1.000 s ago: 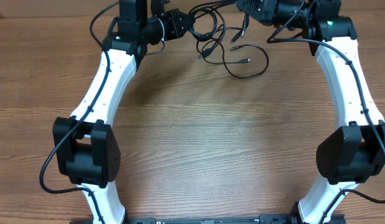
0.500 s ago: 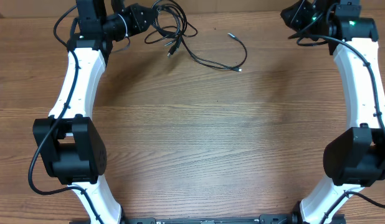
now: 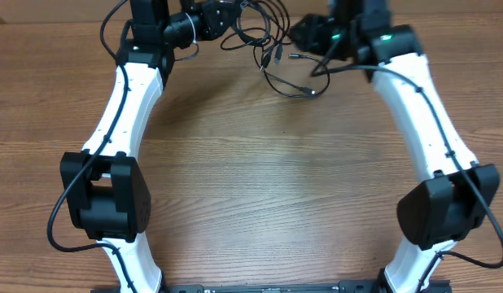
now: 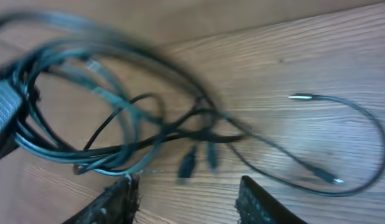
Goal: Untangle cables
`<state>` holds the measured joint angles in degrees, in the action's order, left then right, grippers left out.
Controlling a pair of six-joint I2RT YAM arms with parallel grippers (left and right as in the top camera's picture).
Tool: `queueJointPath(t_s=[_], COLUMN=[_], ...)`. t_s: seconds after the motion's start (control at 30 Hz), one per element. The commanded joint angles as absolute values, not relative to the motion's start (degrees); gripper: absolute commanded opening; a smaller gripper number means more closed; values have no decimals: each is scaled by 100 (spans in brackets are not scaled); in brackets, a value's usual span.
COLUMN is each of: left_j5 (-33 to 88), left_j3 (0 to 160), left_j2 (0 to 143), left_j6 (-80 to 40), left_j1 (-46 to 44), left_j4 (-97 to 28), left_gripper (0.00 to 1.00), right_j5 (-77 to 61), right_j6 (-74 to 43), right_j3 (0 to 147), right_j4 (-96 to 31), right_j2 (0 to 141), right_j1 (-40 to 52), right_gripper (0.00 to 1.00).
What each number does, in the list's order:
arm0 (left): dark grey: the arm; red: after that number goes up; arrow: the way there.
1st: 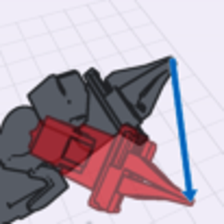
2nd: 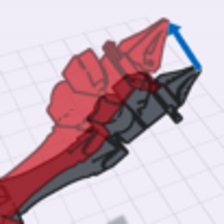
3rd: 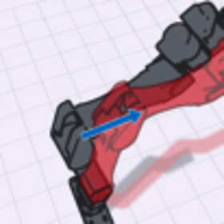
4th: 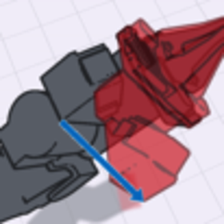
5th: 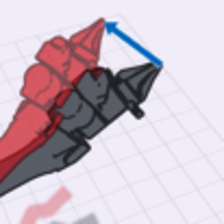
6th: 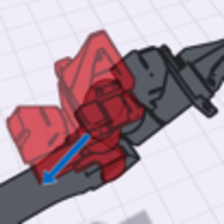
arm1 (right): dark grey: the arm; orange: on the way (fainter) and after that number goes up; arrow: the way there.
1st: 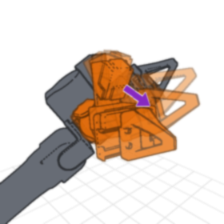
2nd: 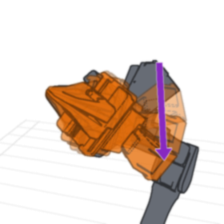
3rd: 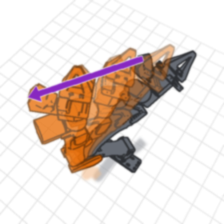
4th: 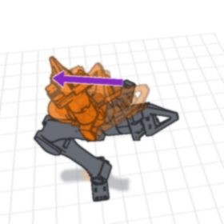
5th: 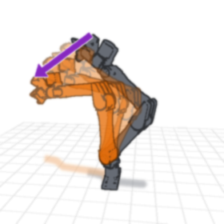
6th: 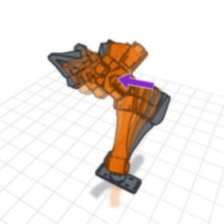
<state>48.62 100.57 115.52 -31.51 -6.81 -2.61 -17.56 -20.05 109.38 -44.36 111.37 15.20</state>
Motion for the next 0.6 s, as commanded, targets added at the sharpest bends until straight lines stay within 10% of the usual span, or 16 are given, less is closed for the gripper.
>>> queueJointPath(t_s=[0.0,0.3,0.57], left_j5=[5111,6414,7074], left_j3=[10051,10051,10051], left_j2=[11596,11596,11596], left_j6=[-3334,-4045,-4801], left_j1=[-779,-794,-663], left_j4=[-139,670,1894], left_gripper=[4,4,4], right_j5=[-617,913,2169], right_j6=[-1966,-2362,-3048], right_j3=[11026,11026,11021], right_j4=[-4331,-4086,-4821], right_j2=[11059,11201,11264], right_j1=[1927,2244,2128], right_gripper=[54,61,42])
